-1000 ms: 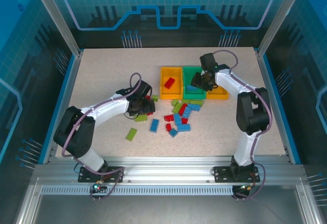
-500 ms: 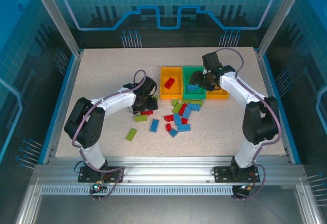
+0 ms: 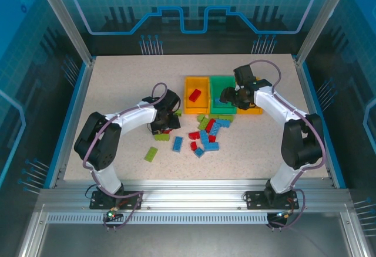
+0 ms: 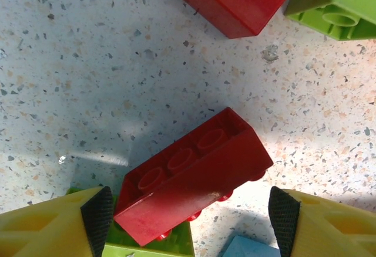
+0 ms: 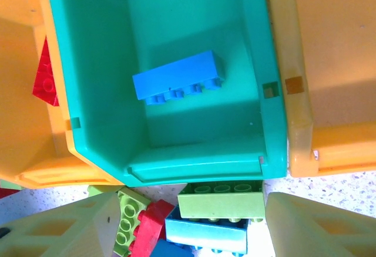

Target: Sort the legos into containers by color

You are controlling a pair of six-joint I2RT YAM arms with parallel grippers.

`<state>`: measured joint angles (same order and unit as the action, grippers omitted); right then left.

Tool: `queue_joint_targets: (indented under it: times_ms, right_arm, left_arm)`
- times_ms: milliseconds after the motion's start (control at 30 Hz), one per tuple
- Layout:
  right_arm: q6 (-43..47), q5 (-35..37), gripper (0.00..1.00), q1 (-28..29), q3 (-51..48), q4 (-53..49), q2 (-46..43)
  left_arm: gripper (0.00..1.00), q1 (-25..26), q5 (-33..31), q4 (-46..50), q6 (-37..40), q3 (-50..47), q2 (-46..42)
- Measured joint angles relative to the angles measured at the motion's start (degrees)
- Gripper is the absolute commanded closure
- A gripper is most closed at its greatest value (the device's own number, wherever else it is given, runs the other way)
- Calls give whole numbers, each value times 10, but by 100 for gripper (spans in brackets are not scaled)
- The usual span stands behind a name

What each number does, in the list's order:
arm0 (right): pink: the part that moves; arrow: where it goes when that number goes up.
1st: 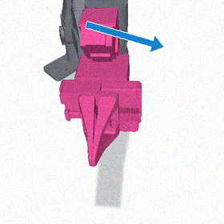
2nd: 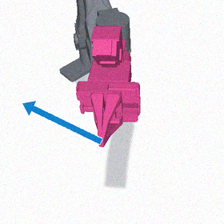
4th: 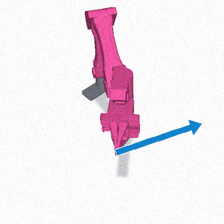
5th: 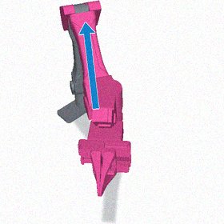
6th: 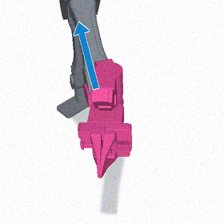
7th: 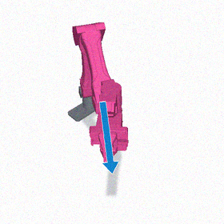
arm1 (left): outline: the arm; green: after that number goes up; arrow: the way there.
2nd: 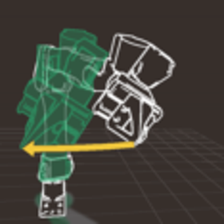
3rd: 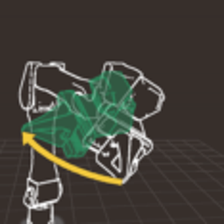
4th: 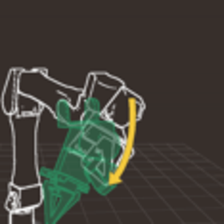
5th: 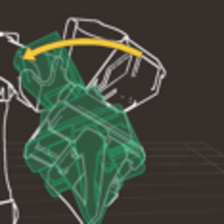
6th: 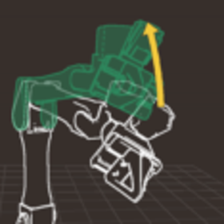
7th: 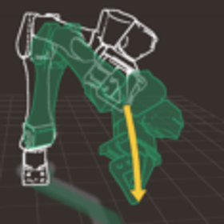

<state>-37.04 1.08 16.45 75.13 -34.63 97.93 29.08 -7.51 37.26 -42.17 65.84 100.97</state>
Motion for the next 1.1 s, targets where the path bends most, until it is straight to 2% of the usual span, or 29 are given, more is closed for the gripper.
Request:
queue_joint_targets:
  times_ms: [300,600,800,1100]
  right_arm:
    - [6,0,31,-12,-27,-1,-10]
    - [6,0,30,-23,-39,0,-33]
    - [13,4,30,-23,-59,1,-41]
    - [21,12,30,-23,-133,6,-104]
  left_arm:
    - [51,1,-2,0,11,23,39]
    - [74,2,0,0,19,30,45]
    - [78,2,3,-2,21,50,45]
    - [78,7,5,0,37,124,42]
